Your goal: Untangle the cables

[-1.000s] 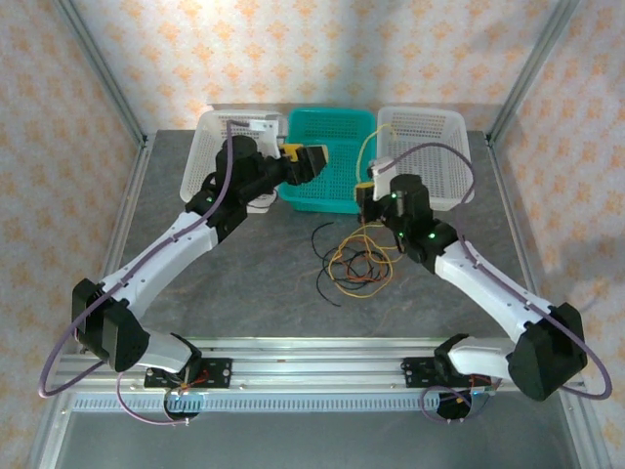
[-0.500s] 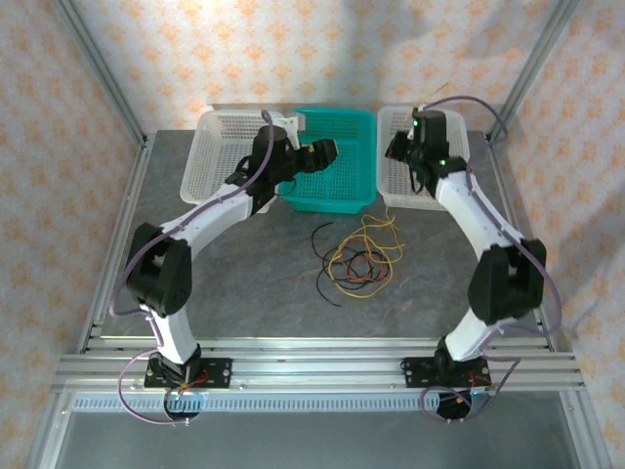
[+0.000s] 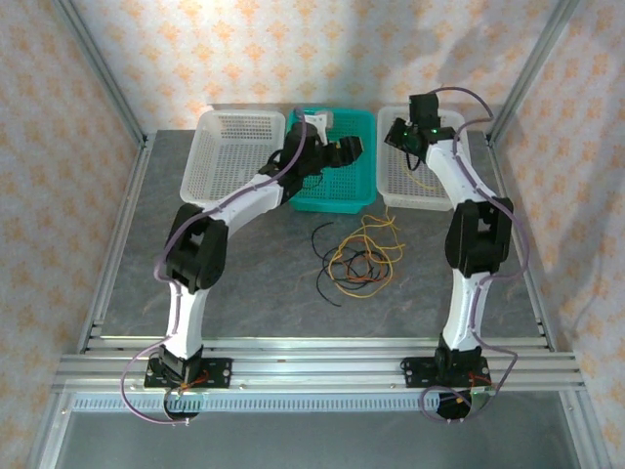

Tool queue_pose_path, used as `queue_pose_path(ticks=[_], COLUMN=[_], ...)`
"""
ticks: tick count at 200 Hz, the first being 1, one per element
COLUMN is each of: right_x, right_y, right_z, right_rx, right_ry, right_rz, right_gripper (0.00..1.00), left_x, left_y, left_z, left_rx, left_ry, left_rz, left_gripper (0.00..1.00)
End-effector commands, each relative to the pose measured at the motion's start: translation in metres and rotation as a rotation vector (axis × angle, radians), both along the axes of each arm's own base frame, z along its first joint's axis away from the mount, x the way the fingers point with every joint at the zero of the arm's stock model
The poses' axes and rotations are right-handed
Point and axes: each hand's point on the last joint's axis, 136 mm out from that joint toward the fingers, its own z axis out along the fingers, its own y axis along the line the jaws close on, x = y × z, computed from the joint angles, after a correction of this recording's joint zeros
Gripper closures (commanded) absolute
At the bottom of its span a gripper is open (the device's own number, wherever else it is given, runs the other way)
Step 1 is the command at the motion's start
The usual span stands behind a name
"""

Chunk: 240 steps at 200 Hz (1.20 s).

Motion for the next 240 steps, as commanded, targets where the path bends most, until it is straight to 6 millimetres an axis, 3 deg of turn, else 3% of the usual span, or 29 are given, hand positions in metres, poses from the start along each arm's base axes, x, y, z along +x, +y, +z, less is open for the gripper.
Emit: queue_pose_path(ticks=[1, 41, 76, 113, 148, 186, 220, 229, 232, 240], right_x=[0.015, 0.033, 0.04, 0.039, 0.038, 0.032, 0.007, 0.0, -0.003, -0.011], right_y=[-0.009, -0.014, -0.015, -0.016, -0.014, -0.019, -0.012, -0.01, -0.01, -0.008], right_z=[-0.007, -0.048, -0.069, -0.074, -0.056, -0.02, 0.002, 0.006, 0.008, 0.011], right_rx=[-0.02, -0.009, 0.007, 0.008, 0.012, -0.006, -0.008, -0.027, -0.032, -0.046], right_ry=[0.008, 0.074, 0.101, 0.117, 0.091, 0.044, 0.007, -0.001, -0.003, -0.004], right_rz=[0.006, 0.017, 0.026, 0.026, 0.031, 0.02, 0.022, 0.019, 0.02, 0.017], right_gripper=[1.0, 1.0, 1.0, 0.8, 0.65, 0.65, 0.65, 0.65, 0.65, 0.65], left_x=[0.008, 0.02, 0.021, 0.017, 0.003, -0.018, -0.049, -0.056, -0.06, -0.068], left_y=[-0.012, -0.017, -0.019, -0.016, -0.009, -0.001, 0.01, 0.013, 0.015, 0.017], left_z=[0.012, -0.006, -0.017, -0.024, -0.016, -0.006, 0.004, -0.002, 0.01, 0.009], left_rx=[-0.011, 0.031, 0.039, 0.086, 0.136, 0.185, 0.19, 0.197, 0.184, 0.187], left_ry=[-0.031, -0.01, 0.008, 0.022, 0.004, -0.007, -0.025, -0.019, -0.038, -0.036], left_rz=[0.008, 0.054, 0.055, 0.077, 0.092, 0.1, 0.095, 0.1, 0.103, 0.098], left_gripper=[0.19, 0.17, 0.17, 0.17, 0.16, 0.16, 0.16, 0.16, 0.16, 0.16])
